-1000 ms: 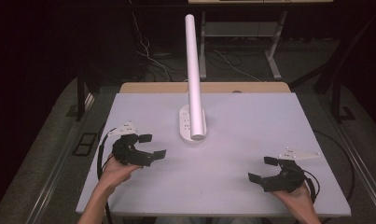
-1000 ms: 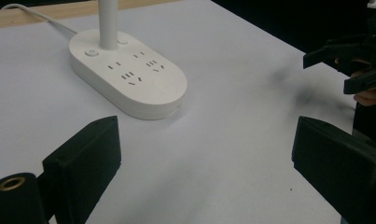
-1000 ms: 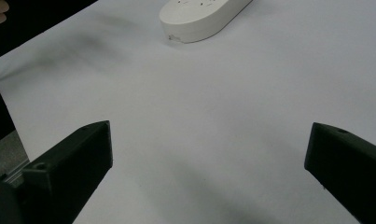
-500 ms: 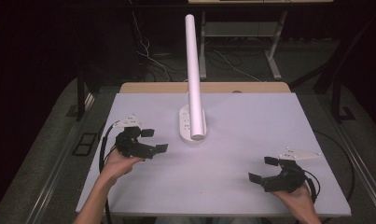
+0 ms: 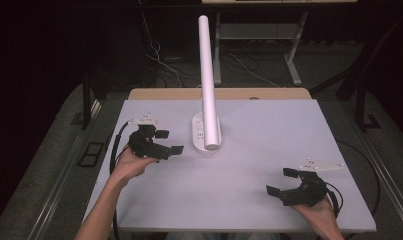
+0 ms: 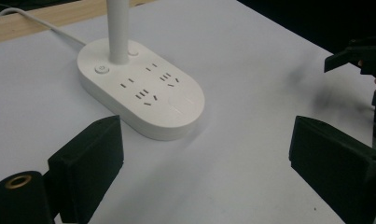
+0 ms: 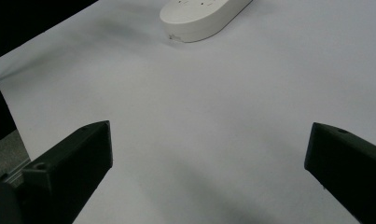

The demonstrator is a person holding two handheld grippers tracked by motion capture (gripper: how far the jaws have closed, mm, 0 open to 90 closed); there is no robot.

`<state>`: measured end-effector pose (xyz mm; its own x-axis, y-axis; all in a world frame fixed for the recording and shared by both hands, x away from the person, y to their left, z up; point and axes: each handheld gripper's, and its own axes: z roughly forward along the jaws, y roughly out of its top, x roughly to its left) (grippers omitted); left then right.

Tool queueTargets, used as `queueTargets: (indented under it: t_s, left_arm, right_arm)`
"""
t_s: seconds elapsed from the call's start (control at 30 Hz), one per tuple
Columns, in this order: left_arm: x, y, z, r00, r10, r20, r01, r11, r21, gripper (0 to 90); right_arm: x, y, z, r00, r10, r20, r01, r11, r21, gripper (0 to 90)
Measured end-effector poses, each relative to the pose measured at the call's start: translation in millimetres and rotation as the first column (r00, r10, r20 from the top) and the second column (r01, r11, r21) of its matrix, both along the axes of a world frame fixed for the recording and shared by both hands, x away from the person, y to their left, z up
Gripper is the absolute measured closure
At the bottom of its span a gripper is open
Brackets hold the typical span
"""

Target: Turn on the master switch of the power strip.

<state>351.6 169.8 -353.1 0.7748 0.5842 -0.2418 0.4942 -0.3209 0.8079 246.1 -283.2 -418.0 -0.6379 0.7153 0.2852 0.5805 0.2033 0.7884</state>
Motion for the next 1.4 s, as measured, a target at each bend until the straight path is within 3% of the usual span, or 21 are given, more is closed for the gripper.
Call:
queueTargets:
  t_s: [0.7, 0.93, 1.4]
  left_arm:
    - [35.2, -6.7, 15.8, 0.9997, 0.014, -0.020, -0.014, 0.9997, 0.021, 10.4]
    - [49.0, -12.0, 23.8, 0.9999, 0.006, -0.013, -0.005, 0.9985, 0.055, 11.3]
    - [78.3, -23.0, 14.2, 0.9979, 0.020, -0.061, -0.017, 0.9986, 0.050, 12.1]
  right_arm:
    - [-0.4, 0.1, 0.1, 1.0000, 0.005, 0.003, -0.005, 1.0000, 0.003, 0.5]
    - [-1.1, -1.0, 0.9, 1.0000, 0.005, 0.007, -0.005, 1.0000, 0.004, 0.5]
    - [-1.9, -2.4, 1.9, 0.9999, 0.002, 0.016, -0.002, 1.0000, 0.008, 0.5]
